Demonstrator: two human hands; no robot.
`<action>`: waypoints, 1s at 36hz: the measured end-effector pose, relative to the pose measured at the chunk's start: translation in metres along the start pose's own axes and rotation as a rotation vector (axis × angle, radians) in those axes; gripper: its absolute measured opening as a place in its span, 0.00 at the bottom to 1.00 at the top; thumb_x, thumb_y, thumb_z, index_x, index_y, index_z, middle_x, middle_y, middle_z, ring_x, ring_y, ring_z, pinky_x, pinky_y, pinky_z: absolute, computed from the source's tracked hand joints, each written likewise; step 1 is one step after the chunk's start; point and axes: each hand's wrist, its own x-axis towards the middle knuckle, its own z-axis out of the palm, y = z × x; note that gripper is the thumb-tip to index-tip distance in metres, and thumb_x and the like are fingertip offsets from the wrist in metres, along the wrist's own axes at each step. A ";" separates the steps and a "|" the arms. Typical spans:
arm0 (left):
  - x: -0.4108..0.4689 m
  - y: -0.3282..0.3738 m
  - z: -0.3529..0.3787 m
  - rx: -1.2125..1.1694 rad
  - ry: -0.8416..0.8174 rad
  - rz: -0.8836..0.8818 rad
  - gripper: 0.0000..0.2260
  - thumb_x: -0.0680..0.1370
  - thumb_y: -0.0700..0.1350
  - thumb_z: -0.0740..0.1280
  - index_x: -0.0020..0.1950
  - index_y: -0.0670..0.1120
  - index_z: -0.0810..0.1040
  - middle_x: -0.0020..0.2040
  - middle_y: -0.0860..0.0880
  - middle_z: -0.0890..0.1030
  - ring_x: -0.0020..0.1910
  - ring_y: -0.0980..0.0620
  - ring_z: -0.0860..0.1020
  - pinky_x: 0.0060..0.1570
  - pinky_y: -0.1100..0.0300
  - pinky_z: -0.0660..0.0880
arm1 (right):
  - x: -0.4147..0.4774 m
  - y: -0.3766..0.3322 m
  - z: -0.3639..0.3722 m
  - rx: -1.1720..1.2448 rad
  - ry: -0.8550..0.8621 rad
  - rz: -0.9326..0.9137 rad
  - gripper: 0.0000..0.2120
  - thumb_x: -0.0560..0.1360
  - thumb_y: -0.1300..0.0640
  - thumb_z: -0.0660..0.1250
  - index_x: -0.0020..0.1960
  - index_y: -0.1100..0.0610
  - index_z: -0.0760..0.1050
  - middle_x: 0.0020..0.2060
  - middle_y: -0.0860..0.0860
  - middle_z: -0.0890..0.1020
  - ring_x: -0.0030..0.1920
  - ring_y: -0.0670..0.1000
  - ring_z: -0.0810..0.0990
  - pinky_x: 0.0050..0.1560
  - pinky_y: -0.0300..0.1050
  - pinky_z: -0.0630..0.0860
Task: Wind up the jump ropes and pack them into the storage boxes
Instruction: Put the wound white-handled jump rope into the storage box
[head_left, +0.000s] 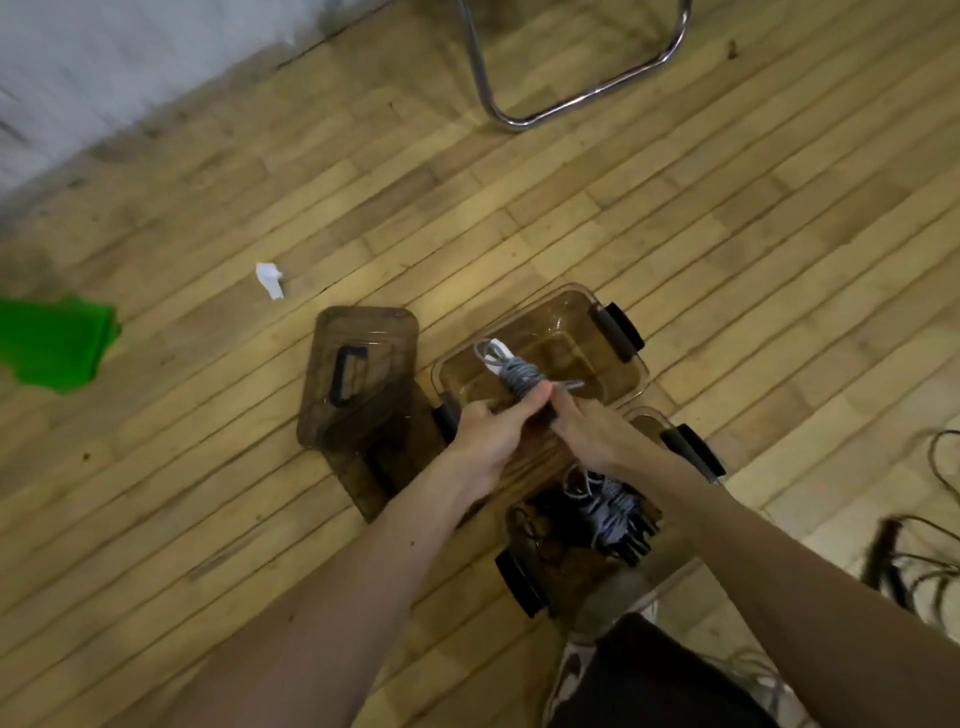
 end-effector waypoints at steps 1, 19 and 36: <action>0.014 0.002 -0.003 -0.018 0.011 -0.009 0.30 0.65 0.54 0.78 0.62 0.39 0.80 0.55 0.44 0.85 0.54 0.46 0.84 0.60 0.47 0.79 | 0.015 0.001 -0.001 0.018 0.019 0.007 0.14 0.87 0.50 0.47 0.47 0.49 0.66 0.36 0.51 0.71 0.38 0.52 0.72 0.47 0.49 0.73; 0.200 -0.046 -0.023 1.144 0.388 -0.023 0.14 0.77 0.37 0.70 0.62 0.39 0.77 0.59 0.41 0.78 0.59 0.43 0.78 0.45 0.59 0.72 | 0.186 0.050 0.071 -0.110 -0.167 0.061 0.09 0.84 0.58 0.61 0.55 0.62 0.79 0.53 0.57 0.81 0.55 0.55 0.79 0.52 0.44 0.74; 0.092 0.014 0.026 1.356 0.220 0.320 0.10 0.81 0.47 0.65 0.44 0.41 0.77 0.37 0.43 0.82 0.32 0.46 0.82 0.30 0.56 0.77 | 0.060 0.053 -0.013 -0.044 0.373 -0.162 0.14 0.81 0.59 0.60 0.64 0.52 0.78 0.57 0.49 0.79 0.56 0.49 0.77 0.55 0.43 0.74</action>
